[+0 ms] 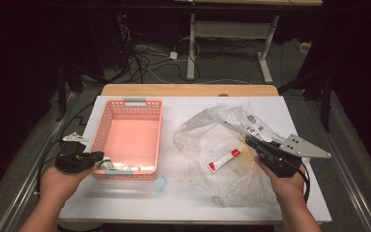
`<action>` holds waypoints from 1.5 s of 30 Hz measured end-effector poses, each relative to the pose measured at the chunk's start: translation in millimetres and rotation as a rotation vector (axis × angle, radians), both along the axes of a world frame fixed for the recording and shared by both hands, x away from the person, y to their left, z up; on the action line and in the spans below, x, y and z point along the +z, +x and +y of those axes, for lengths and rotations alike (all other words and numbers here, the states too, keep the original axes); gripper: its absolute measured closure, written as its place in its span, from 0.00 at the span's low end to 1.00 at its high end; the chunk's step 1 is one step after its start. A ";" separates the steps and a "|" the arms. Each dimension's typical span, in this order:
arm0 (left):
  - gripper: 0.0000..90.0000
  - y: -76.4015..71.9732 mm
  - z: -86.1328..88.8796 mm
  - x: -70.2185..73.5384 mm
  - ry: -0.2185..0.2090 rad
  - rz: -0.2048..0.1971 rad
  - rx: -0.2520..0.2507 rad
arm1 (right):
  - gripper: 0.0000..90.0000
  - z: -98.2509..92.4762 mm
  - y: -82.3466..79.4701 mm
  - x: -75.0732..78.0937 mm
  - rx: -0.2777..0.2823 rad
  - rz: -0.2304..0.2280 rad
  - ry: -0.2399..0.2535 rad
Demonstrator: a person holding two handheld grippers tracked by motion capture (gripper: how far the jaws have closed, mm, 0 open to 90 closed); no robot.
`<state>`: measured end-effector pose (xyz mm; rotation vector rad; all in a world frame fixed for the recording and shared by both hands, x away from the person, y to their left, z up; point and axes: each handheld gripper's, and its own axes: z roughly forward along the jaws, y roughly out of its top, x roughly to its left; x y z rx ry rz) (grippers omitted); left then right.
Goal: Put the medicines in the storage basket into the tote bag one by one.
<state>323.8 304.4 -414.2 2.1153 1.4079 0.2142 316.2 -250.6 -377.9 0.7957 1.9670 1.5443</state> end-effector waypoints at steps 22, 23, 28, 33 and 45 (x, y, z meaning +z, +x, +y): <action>0.98 22.3 -13.9 -13.0 0.145 0.260 -0.060 | 1.00 1.3 -0.1 -0.9 0.004 0.000 0.002; 0.98 23.7 -14.0 -13.3 0.140 0.269 -0.067 | 1.00 1.4 -0.2 -1.1 0.005 0.004 0.001; 0.98 33.8 -19.6 -12.3 0.157 0.290 -0.081 | 1.00 2.3 0.2 -2.0 0.004 0.009 0.000; 0.98 45.8 -28.6 -10.1 0.178 0.309 -0.101 | 1.00 1.8 1.0 -2.7 0.004 0.006 0.000; 0.98 68.7 -52.3 -7.4 0.204 0.310 -0.123 | 1.00 1.5 0.8 -3.2 0.001 0.012 -0.002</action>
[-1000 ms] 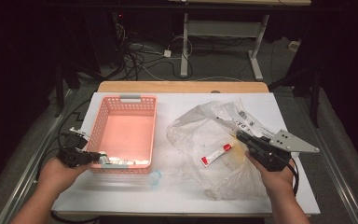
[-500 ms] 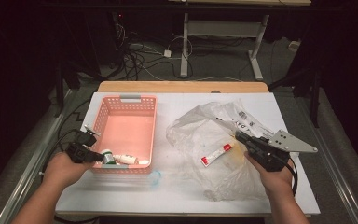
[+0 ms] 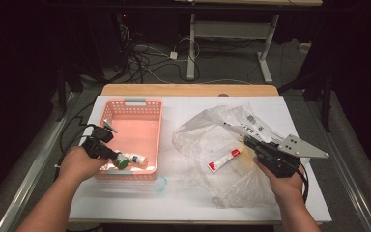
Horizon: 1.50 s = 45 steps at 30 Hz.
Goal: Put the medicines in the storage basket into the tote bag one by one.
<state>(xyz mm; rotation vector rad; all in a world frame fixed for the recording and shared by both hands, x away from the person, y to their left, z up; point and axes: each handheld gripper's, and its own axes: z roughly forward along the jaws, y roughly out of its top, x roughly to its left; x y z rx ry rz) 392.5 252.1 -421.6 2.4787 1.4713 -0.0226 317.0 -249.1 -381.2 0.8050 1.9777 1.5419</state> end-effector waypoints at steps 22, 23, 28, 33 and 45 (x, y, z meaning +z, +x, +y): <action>0.66 15.2 -19.1 6.4 -0.164 -0.200 0.003 | 1.00 -0.8 0.0 0.4 -0.002 -0.005 0.000; 0.60 15.2 -20.8 6.4 -0.162 -0.209 0.005 | 1.00 -0.9 0.0 0.4 -0.001 -0.006 -0.001; 0.33 20.5 -27.3 3.0 -0.171 -0.206 -0.028 | 1.00 -0.8 0.1 0.2 -0.001 -0.003 0.001; 0.00 30.0 -30.3 -3.9 -0.155 -0.174 -0.024 | 1.00 -1.1 0.2 0.4 -0.001 -0.006 0.000; 0.05 39.4 -39.5 -24.5 -0.029 -0.073 -0.084 | 1.00 -0.7 0.3 0.1 -0.002 -0.005 0.000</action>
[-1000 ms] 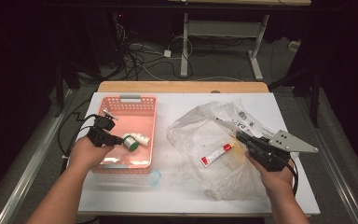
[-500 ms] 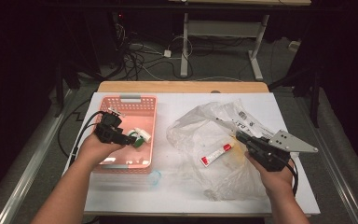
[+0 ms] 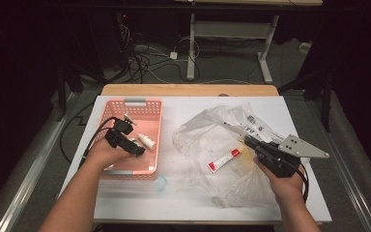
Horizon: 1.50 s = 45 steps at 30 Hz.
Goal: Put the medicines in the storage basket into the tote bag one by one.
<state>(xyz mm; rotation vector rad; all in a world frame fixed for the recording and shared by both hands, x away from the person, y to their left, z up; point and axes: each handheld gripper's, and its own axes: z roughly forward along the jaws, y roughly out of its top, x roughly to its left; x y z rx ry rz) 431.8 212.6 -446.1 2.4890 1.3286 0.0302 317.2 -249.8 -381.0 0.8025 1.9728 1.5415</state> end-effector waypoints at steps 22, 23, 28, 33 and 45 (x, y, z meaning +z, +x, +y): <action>0.38 -2.0 -4.6 -8.0 0.069 0.008 -0.023 | 1.00 0.2 0.3 -0.6 0.003 0.001 0.000; 0.38 -2.2 -4.5 -7.7 0.070 0.008 -0.023 | 1.00 0.2 0.3 -0.6 0.002 0.001 0.000; 0.38 -4.4 -4.2 -4.7 0.071 -0.010 -0.028 | 1.00 -0.1 0.6 -0.6 0.003 -0.001 0.001; 0.38 -7.3 -2.3 -0.8 0.050 -0.026 -0.027 | 1.00 0.5 0.6 -1.0 0.004 0.003 0.000; 0.38 -19.4 1.4 15.3 -0.002 -0.089 -0.015 | 1.00 -0.4 -0.2 0.3 0.002 -0.003 -0.001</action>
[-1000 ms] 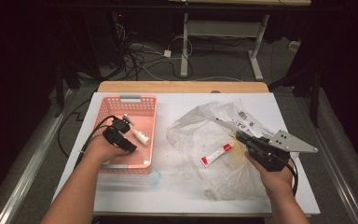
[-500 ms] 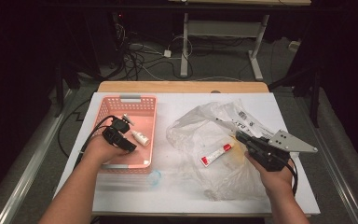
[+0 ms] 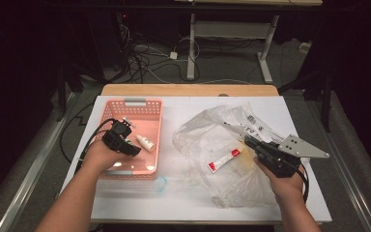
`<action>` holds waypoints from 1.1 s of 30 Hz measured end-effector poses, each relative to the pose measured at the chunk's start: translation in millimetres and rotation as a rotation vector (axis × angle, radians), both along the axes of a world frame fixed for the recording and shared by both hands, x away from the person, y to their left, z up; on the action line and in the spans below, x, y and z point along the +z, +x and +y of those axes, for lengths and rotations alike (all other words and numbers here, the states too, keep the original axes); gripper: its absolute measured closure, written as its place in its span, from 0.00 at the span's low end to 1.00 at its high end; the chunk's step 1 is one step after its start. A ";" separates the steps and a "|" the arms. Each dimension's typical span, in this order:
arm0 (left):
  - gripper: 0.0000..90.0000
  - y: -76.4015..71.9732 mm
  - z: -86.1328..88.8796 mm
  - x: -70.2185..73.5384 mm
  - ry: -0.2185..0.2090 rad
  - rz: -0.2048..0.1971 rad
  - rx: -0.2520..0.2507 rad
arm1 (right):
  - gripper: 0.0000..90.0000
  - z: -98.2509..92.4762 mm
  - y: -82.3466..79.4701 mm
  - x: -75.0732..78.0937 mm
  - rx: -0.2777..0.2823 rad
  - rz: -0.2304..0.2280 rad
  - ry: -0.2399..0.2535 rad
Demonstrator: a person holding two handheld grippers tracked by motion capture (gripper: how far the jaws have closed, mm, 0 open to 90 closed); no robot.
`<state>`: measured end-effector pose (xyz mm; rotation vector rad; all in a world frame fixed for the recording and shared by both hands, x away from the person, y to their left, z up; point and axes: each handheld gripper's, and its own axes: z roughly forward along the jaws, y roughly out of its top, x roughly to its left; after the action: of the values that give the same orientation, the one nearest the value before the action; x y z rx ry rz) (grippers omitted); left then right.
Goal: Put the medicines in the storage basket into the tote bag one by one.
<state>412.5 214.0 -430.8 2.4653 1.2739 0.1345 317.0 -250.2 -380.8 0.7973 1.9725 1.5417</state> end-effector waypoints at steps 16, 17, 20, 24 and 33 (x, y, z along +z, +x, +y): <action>0.38 -35.4 18.8 15.9 -0.154 -0.111 0.050 | 1.00 1.3 -1.0 0.5 0.000 0.000 0.001; 0.38 -37.9 19.2 16.4 -0.162 -0.119 0.053 | 1.00 1.6 -1.0 0.4 0.000 0.000 0.000; 0.38 -45.8 18.0 17.3 -0.186 -0.137 0.042 | 1.00 2.1 -1.7 0.9 0.002 0.002 0.001; 0.38 -57.0 15.4 16.5 -0.198 -0.176 0.056 | 1.00 6.0 -3.1 2.6 0.012 -0.010 0.001; 0.38 -71.7 9.0 7.5 -0.204 -0.242 0.063 | 1.00 5.4 -1.7 -0.2 0.011 0.000 -0.007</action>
<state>340.8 223.0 -423.3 2.1638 1.1978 0.2943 315.3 -244.8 -381.0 0.7850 1.9840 1.5397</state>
